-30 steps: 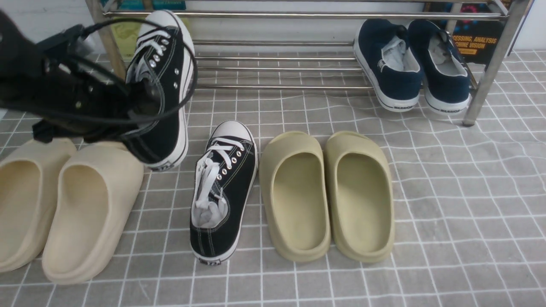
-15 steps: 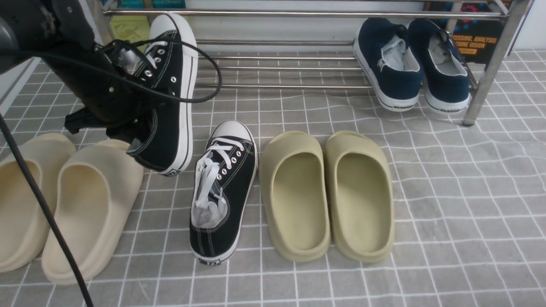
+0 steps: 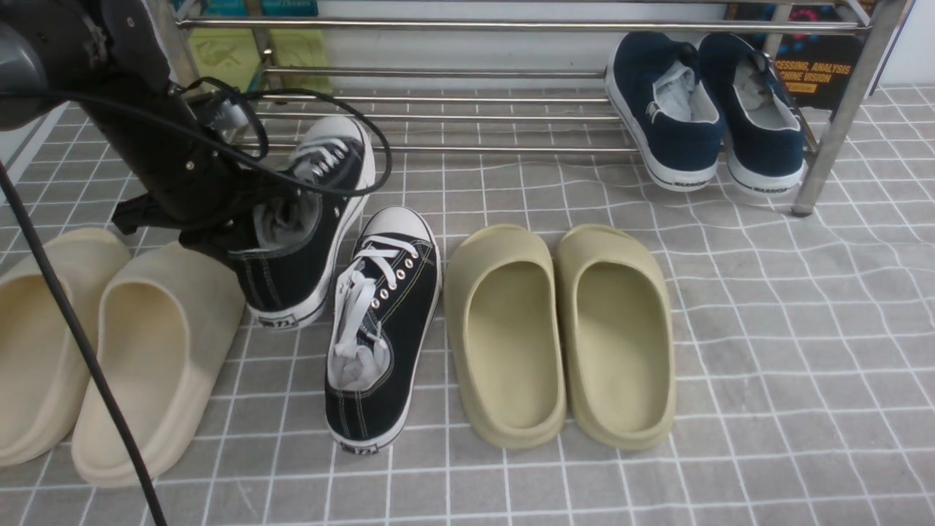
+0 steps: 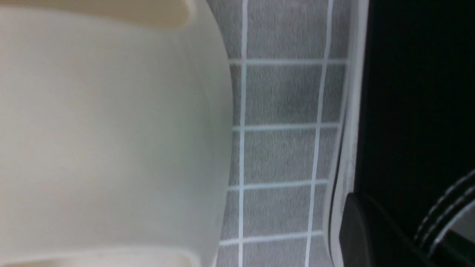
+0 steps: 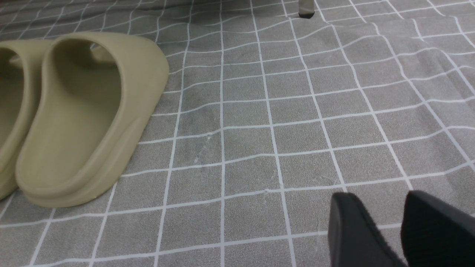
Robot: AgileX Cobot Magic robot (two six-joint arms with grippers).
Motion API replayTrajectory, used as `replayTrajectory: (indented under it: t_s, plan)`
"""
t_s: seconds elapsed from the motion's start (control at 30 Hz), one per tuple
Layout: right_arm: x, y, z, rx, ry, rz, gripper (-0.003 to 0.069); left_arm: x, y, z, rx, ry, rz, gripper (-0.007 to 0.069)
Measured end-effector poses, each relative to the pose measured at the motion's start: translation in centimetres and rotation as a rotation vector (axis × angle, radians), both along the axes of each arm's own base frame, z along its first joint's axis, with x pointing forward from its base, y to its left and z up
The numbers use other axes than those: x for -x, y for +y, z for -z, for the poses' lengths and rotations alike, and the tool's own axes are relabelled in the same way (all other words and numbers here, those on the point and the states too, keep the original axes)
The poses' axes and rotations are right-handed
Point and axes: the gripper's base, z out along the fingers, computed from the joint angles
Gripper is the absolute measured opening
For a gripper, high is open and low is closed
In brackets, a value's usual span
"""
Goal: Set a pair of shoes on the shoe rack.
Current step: Use the left arm to put a shoe into the shoe rack
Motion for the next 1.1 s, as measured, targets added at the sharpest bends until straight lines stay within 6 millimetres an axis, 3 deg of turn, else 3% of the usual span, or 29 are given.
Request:
replayTrajectory:
  t_s: [0.37, 0.57, 0.8, 1.1]
  plan:
    - [0.0, 0.0, 0.0, 0.000, 0.000, 0.000, 0.0237, -0.2, -0.2, -0.1, 0.021, -0.018, -0.013, -0.0013]
    - [0.0, 0.0, 0.0, 0.000, 0.000, 0.000, 0.0237, -0.7, -0.3, -1.7, 0.034, -0.057, -0.011, -0.0013]
    - [0.0, 0.0, 0.0, 0.000, 0.000, 0.000, 0.0237, -3.6, -0.4, -5.3, 0.052, -0.304, -0.041, -0.0013]
    - [0.0, 0.0, 0.0, 0.000, 0.000, 0.000, 0.0237, -7.6, -0.6, -3.5, 0.053, -0.300, -0.032, -0.0013]
